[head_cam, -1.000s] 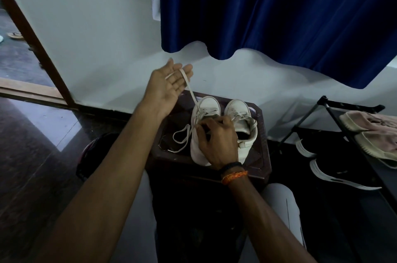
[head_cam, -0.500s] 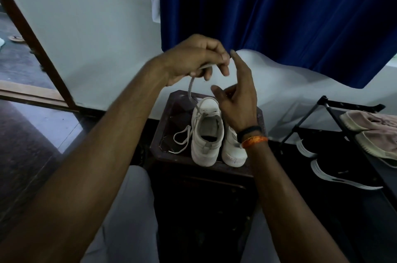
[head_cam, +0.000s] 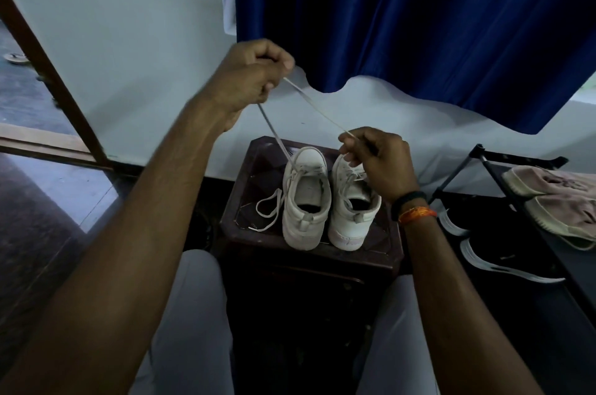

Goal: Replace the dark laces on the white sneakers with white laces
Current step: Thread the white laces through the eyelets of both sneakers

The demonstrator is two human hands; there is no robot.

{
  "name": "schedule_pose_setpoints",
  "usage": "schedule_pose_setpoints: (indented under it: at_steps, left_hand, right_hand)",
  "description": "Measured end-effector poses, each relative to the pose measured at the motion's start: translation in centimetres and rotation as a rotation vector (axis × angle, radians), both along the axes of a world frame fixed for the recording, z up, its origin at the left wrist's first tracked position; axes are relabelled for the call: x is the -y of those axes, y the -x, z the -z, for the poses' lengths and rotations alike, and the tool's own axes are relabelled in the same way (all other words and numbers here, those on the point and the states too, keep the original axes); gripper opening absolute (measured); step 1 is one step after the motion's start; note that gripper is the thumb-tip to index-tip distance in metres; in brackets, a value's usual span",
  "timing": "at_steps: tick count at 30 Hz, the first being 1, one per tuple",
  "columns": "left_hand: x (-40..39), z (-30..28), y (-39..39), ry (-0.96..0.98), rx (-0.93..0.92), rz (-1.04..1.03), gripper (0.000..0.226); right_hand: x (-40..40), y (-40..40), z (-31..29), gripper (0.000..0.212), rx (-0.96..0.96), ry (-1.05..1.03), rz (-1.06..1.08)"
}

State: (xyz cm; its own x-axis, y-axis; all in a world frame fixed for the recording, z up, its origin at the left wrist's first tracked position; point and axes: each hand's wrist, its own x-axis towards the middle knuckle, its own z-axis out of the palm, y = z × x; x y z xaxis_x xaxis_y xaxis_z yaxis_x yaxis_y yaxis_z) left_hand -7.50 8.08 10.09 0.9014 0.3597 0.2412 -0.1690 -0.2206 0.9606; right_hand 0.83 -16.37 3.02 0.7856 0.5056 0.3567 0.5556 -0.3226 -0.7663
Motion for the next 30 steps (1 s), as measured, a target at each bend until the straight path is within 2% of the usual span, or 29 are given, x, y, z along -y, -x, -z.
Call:
schedule_pose_setpoints:
  at_steps: [5,8,13,16,18,20,24,27,30]
  left_hand:
    - [-1.8,2.0,0.5,-0.154,-0.103,-0.176,0.009]
    - [-2.8,3.6,0.7,-0.231,-0.181,-0.185,0.009]
    - [-3.2,5.3,0.9,-0.326,-0.249,-0.205,0.011]
    - [-2.7,5.7,0.7,-0.492,-0.333,-0.194,0.009]
    - [-1.9,5.9,0.3,-0.678,-0.384,-0.135,0.011]
    - [-0.4,6.1,-0.1,-0.796,-0.349,-0.023,0.026]
    - [3.2,6.4,-0.8,-0.673,-0.167,0.256,0.04]
    - [4.7,7.1,-1.3,-0.651,-0.095,0.224,0.027]
    - [5.0,7.7,-1.6,-0.664,-0.032,0.134,0.01]
  right_hand:
    - [1.0,-0.3,0.3,0.016,0.109,0.208,0.081]
    - [1.4,-0.5,0.0,0.018,0.131,0.238,0.109]
    - [1.6,-1.2,0.1,0.018,0.084,0.378,0.032]
    - [1.3,-0.9,-0.1,0.013,0.104,0.384,0.049]
    - [0.8,-0.5,-0.3,0.017,0.102,0.382,0.05]
    - [0.0,0.0,-0.5,0.022,0.125,0.399,0.031]
    - [-1.7,0.3,-0.6,0.017,-0.001,0.328,-0.043]
    - [-2.3,0.5,-0.9,0.017,-0.021,0.316,-0.08]
    - [-2.1,0.4,-0.7,0.013,-0.131,0.18,-0.062]
